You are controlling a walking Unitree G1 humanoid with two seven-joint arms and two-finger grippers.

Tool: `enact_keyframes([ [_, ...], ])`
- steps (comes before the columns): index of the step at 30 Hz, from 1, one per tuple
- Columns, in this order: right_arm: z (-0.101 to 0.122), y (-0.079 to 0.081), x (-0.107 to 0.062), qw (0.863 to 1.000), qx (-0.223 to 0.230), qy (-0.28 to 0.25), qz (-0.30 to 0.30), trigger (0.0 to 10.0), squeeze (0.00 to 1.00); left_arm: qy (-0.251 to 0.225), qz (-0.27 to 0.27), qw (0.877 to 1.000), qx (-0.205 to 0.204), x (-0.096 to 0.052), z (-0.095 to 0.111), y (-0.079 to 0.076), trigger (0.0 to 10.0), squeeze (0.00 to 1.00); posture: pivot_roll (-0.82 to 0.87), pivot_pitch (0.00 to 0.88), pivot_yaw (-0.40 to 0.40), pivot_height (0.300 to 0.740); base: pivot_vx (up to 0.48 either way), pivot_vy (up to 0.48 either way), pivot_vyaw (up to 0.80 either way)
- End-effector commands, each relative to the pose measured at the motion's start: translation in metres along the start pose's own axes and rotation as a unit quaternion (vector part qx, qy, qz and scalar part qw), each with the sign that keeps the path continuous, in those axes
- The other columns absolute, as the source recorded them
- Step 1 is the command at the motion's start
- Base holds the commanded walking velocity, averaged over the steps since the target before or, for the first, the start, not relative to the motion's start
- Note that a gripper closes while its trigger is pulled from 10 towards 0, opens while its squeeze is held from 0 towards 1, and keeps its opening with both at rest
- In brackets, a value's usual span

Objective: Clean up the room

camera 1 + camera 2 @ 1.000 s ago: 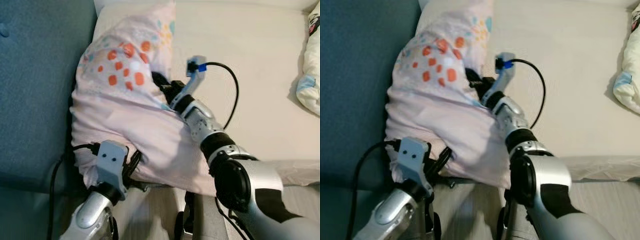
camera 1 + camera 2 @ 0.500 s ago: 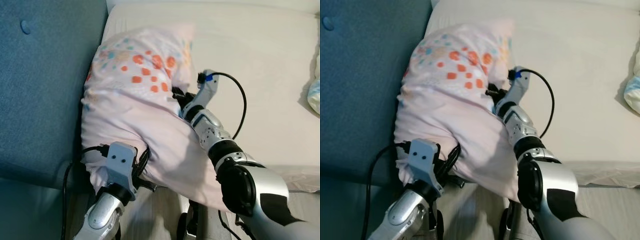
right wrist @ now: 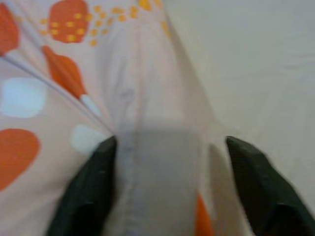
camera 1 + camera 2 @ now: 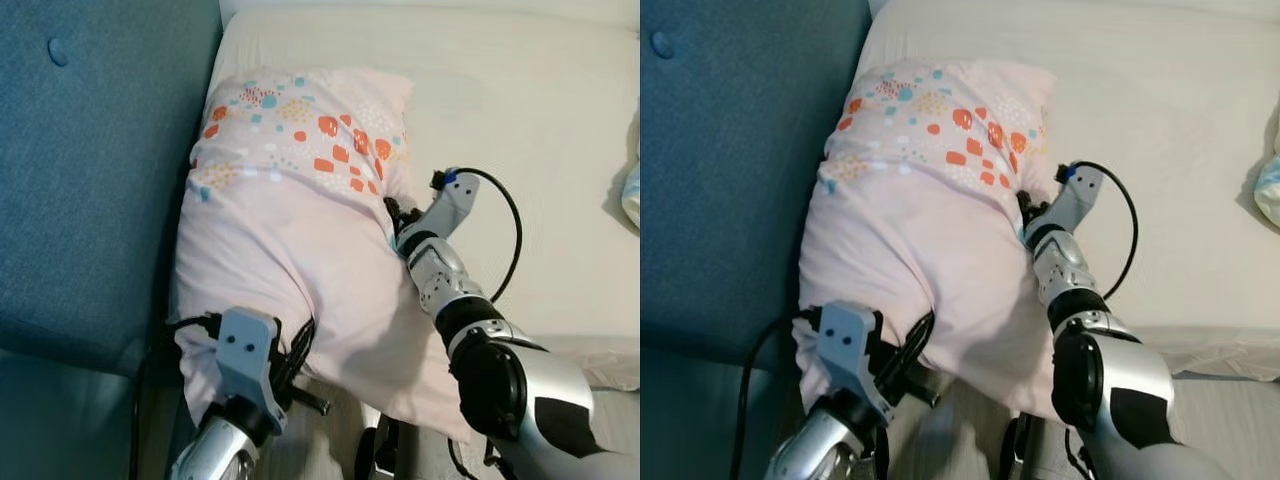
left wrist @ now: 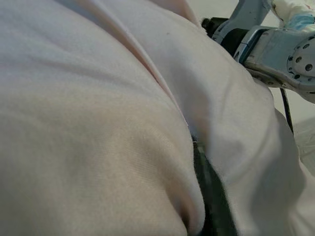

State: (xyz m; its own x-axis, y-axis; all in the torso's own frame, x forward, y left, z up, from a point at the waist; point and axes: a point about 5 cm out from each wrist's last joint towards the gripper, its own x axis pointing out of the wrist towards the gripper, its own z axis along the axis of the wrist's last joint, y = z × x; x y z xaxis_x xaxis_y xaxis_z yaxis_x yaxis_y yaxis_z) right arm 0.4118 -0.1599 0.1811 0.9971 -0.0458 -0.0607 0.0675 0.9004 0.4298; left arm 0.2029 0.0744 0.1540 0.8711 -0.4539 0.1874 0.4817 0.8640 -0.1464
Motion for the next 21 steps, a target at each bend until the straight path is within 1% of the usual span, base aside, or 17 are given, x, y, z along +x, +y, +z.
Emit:
enact_keyframes([
  [1,-0.02,-0.014,-0.005,0.999,0.002,0.034,-0.026,10.0,1.0,-0.002,-0.007,1.0,-0.005,-0.003,0.001,-0.005,10.0,1.0,0.27,0.379,-0.061,0.57,0.0,0.0,0.0],
  [2,-0.02,-0.018,-0.006,0.999,-0.005,0.029,-0.041,10.0,1.0,0.001,-0.002,1.0,-0.009,-0.006,0.0,-0.002,10.0,1.0,0.25,0.363,-0.066,0.57,0.0,0.0,0.0],
  [5,-0.02,-0.018,-0.006,0.999,-0.005,0.029,-0.041,10.0,1.0,0.001,-0.002,1.0,-0.009,-0.006,0.0,-0.002,10.0,1.0,0.25,0.363,-0.066,0.57,0.0,0.0,0.0],
  [6,-0.022,-0.024,-0.008,0.998,-0.011,0.024,-0.062,10.0,0.0,0.002,0.006,1.0,-0.014,-0.01,0.0,0.003,10.0,1.0,0.23,0.358,-0.072,0.57,0.0,0.0,0.0],
  [9,-0.022,-0.024,-0.008,0.998,-0.011,0.024,-0.062,10.0,0.0,0.002,0.006,1.0,-0.014,-0.01,0.0,0.003,10.0,1.0,0.23,0.358,-0.072,0.57,0.0,0.0,0.0],
  [10,-0.03,-0.035,-0.014,0.995,-0.029,0.01,-0.094,10.0,0.0,0.005,0.021,1.0,-0.015,-0.017,-0.001,0.014,10.0,1.0,0.19,0.332,-0.076,0.57,0.0,0.0,0.0],
  [11,-0.03,-0.035,-0.014,0.995,-0.029,0.01,-0.094,10.0,0.0,0.005,0.021,1.0,-0.015,-0.017,-0.001,0.014,10.0,1.0,0.19,0.332,-0.076,0.57,0.0,0.0,0.0],
  [13,-0.037,-0.04,-0.019,0.993,-0.056,-0.002,-0.103,10.0,0.0,0.011,0.034,0.999,-0.009,-0.023,-0.002,0.024,10.0,1.0,0.18,0.32,-0.083,0.57,0.0,0.0,0.0],
  [15,-0.037,-0.04,-0.019,0.993,-0.056,-0.002,-0.103,10.0,0.0,0.011,0.034,0.999,-0.009,-0.023,-0.002,0.024,10.0,1.0,0.18,0.32,-0.083,0.57,0.0,0.0,0.0],
  [16,-0.042,-0.042,-0.022,0.993,-0.071,-0.006,-0.099,10.0,0.0,0.019,0.04,0.999,0.001,-0.027,-0.004,0.03,10.0,1.0,0.16,0.301,-0.086,0.57,0.0,0.0,0.0],
  [17,-0.047,-0.045,-0.026,0.993,-0.076,-0.003,-0.095,10.0,0.0,0.031,0.046,0.998,0.004,-0.032,-0.006,0.037,10.0,1.0,0.15,0.29,-0.093,0.57,0.0,0.0,0.0],
  [18,-0.053,-0.05,-0.03,0.992,-0.081,-0.001,-0.095,10.0,0.0,0.045,0.051,0.998,0.007,-0.038,-0.008,0.046,10.0,0.0,0.14,0.281,-0.094,0.57,0.0,0.0,0.0],
  [19,-0.053,-0.05,-0.03,0.992,-0.081,-0.001,-0.095,10.0,0.0,0.045,0.051,0.998,0.007,-0.038,-0.008,0.046,10.0,0.0,0.14,0.281,-0.094,0.57,0.0,0.0,0.0],
  [21,-0.063,-0.056,-0.036,0.991,-0.089,0.009,-0.095,10.0,0.0,0.065,0.059,0.996,0.013,-0.046,-0.012,0.06,10.0,0.0,0.11,0.263,-0.096,0.57,0.0,0.0,0.0],
])
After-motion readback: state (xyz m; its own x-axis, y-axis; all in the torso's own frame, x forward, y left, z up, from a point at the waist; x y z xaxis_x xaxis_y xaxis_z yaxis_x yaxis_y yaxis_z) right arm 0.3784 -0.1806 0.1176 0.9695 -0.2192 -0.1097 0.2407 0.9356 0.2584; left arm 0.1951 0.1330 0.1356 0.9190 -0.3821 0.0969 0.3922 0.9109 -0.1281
